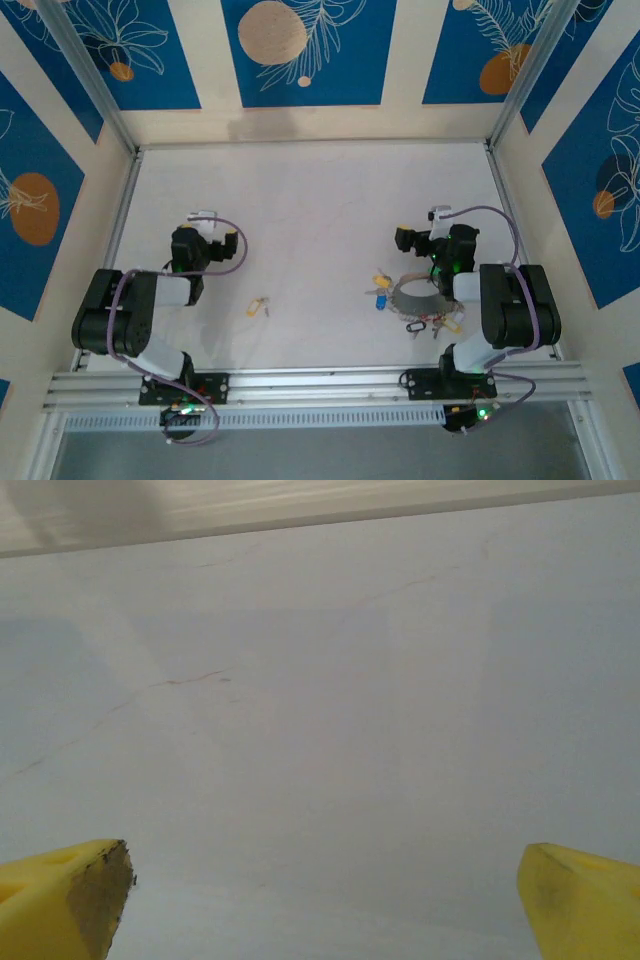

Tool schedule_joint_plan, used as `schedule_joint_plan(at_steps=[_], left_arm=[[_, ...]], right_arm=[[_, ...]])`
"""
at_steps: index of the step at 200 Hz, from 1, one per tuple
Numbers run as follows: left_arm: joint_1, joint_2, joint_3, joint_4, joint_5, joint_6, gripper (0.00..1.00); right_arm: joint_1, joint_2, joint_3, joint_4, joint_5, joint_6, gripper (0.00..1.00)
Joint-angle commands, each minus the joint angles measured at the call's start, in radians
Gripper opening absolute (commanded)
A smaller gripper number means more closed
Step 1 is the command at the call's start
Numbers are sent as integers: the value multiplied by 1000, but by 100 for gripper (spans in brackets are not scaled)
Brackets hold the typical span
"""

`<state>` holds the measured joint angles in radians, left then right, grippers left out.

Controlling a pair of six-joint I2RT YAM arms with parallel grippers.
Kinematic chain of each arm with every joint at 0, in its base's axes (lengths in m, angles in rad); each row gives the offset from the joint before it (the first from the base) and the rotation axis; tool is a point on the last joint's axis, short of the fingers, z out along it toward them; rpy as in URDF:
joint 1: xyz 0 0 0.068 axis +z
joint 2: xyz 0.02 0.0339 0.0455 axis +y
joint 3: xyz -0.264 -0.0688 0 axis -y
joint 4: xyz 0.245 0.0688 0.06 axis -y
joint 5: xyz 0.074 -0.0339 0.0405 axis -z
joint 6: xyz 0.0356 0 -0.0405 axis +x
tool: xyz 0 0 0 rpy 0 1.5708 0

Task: Put the keys on the keyring

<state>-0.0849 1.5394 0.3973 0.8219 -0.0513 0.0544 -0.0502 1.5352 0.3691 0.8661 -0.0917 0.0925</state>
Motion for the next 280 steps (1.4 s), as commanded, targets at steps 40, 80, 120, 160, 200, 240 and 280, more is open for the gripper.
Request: schedule_joint_plan(at_steps=[40, 80, 120, 160, 200, 240, 280], left_arm=[[14, -4, 9, 3, 27, 2, 100], [2, -7, 1, 13, 10, 17, 100], [-4, -7, 3, 11, 6, 18, 100], [1, -7, 5, 7, 12, 13, 100], [6, -7, 6, 4, 20, 8, 100], [-16, -175, 147, -405, -131, -67, 100], [-64, -470, 163, -627, -164, -240, 100]], right_arm=[[-7, -9, 18, 5, -74, -16, 99], [-16, -8, 17, 11, -95, -13, 99], [-68, -1, -12, 80, -230, 1, 99], [-65, -3, -10, 77, -225, 0, 99], [-38, -7, 1, 44, -85, 22, 99], [-25, -131, -38, 2, 31, 55, 99], [-52, -542, 9, -514, 126, 357, 99]])
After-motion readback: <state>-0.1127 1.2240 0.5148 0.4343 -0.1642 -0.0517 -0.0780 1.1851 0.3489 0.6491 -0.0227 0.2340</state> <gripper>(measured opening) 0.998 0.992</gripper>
